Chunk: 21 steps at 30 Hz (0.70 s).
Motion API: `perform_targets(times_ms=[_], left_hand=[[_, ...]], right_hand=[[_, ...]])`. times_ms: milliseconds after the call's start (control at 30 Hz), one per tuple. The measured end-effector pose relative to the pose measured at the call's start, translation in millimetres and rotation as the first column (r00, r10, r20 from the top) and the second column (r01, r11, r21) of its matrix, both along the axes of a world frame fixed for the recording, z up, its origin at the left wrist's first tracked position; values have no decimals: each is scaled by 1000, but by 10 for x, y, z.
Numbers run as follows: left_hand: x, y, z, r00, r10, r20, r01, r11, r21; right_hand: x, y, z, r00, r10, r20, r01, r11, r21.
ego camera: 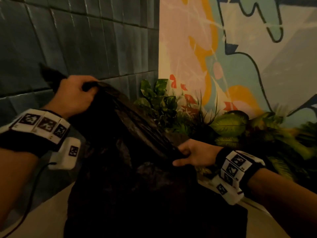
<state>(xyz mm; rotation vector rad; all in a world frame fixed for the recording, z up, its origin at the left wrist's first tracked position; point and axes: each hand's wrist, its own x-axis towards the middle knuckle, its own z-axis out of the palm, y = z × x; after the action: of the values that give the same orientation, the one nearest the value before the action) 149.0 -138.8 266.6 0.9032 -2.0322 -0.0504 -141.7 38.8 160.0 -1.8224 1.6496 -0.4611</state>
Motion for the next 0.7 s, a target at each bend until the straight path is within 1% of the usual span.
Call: perform_targets(times_ms=[67,100,133,167,200,233,267,300,333,367,400,433,467,500,533,567,600,633,667,700], left_hand=[[164,-74,-68,989,142,27,-142,990,4],[226,-121,-124,979,194,58,-196,980,27],[270,-158,-179,966,241,92,-246,967,57],[302,-189,-236,948,290,133,-303,949,85],[314,-207,-274,921,339,192,-362,927,100],[310,-218,-315,890,376,258,-413,904,108],[284,-226,-356,861,396,320,-446,890,98],[222,-205,-371,845,395,361,-454,886,93],[132,-154,-373,851,373,369,-436,895,100],[25,-75,-376,875,340,344,-393,914,97],[-87,22,-385,911,282,301,-315,947,67],[-206,142,-384,947,191,259,-201,979,15],[-326,282,-387,974,48,221,-48,999,-7],[-432,403,-401,975,-127,183,121,992,43],[-545,541,-409,952,-271,143,251,958,140],[-653,644,-427,929,-352,115,316,915,249],[-754,726,-457,915,-389,110,334,880,338],[-844,776,-503,905,-405,133,330,862,385],[-923,795,-559,898,-412,153,328,860,392],[-983,795,-606,900,-412,144,334,862,381]], right_hand=[[-152,24,19,994,-109,-3,109,993,-50],[-217,36,51,983,-180,36,182,980,-84],[-290,27,71,959,-255,119,268,957,-111],[-343,30,107,915,-320,246,356,927,-118],[-393,4,120,844,-374,385,438,894,-90],[-402,-2,155,766,-401,503,490,870,-53],[-412,-21,169,713,-388,583,505,862,-44],[-398,-39,180,685,-358,635,506,860,-62],[-356,-48,202,668,-324,670,505,858,-89],[-310,-55,220,650,-301,698,512,852,-110],[-257,-72,233,624,-281,730,522,845,-121],[-199,-88,252,591,-264,762,531,839,-122],[-155,-113,264,547,-244,800,534,838,-110],[-103,-134,285,503,-221,835,529,843,-96],[-57,-158,302,464,-197,864,521,849,-86],[-13,-176,322,428,-178,886,512,856,-75],[30,-186,342,398,-154,904,494,867,-70],[62,-195,356,368,-131,921,470,881,-63],[89,-201,372,339,-102,935,436,898,-60],[105,-205,383,309,-75,948,403,913,-59]])
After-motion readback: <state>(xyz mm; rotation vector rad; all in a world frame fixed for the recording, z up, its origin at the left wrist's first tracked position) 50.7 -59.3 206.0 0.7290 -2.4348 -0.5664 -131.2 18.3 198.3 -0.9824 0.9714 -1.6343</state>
